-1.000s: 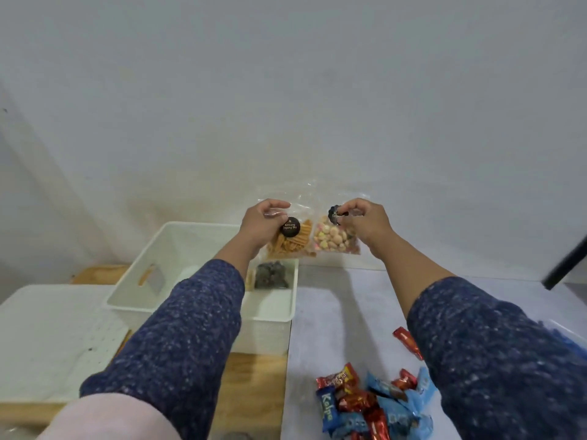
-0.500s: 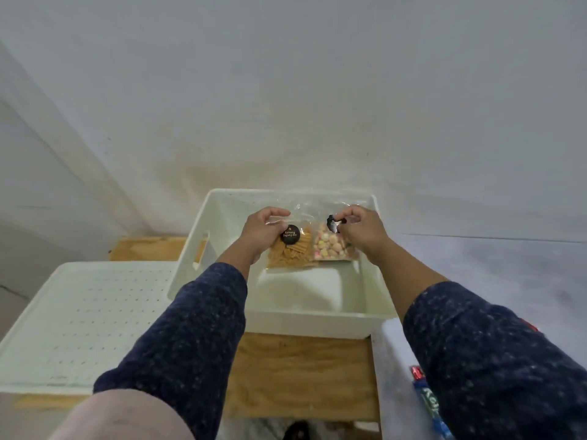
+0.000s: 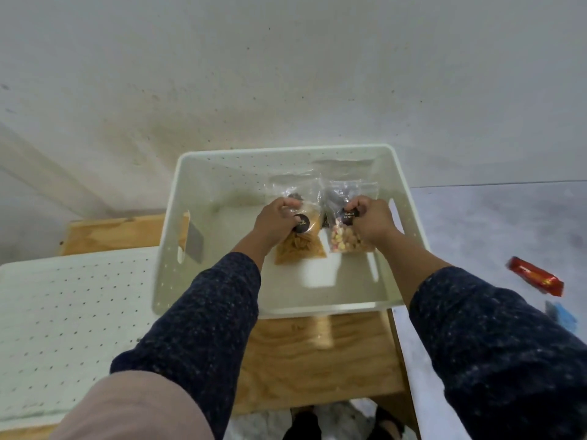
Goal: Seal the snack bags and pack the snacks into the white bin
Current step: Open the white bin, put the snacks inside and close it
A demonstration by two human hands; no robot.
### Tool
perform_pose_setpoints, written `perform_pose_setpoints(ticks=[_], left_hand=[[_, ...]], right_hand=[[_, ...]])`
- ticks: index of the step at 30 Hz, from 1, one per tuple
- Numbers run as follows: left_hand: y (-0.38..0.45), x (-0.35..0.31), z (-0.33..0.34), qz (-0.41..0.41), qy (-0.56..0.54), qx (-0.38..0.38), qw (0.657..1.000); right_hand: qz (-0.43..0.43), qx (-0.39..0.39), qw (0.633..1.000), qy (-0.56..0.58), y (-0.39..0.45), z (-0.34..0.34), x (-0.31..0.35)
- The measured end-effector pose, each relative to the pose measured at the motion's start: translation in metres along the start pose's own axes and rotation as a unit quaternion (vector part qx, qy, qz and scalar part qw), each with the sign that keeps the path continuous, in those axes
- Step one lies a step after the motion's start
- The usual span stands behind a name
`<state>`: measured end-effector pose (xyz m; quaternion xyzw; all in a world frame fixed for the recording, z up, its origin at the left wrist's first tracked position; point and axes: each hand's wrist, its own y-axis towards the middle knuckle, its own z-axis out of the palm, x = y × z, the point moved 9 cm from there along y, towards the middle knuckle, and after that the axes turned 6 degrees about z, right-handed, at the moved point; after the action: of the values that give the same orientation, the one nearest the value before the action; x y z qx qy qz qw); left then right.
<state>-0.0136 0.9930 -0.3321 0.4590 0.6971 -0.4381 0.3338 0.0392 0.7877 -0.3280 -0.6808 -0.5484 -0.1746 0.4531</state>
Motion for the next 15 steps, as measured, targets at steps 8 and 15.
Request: perform_pose_setpoints(ticks=[8, 15], left_hand=[[0.002, -0.041, -0.021, 0.042, 0.152, -0.038, 0.987], [-0.005, -0.104, -0.032, 0.083, 0.27, -0.052, 0.958]], right_hand=[[-0.009, -0.023, 0.955, -0.295, -0.02, -0.019, 0.042], [-0.073, -0.038, 0.929, -0.362, -0.037, -0.047, 0.091]])
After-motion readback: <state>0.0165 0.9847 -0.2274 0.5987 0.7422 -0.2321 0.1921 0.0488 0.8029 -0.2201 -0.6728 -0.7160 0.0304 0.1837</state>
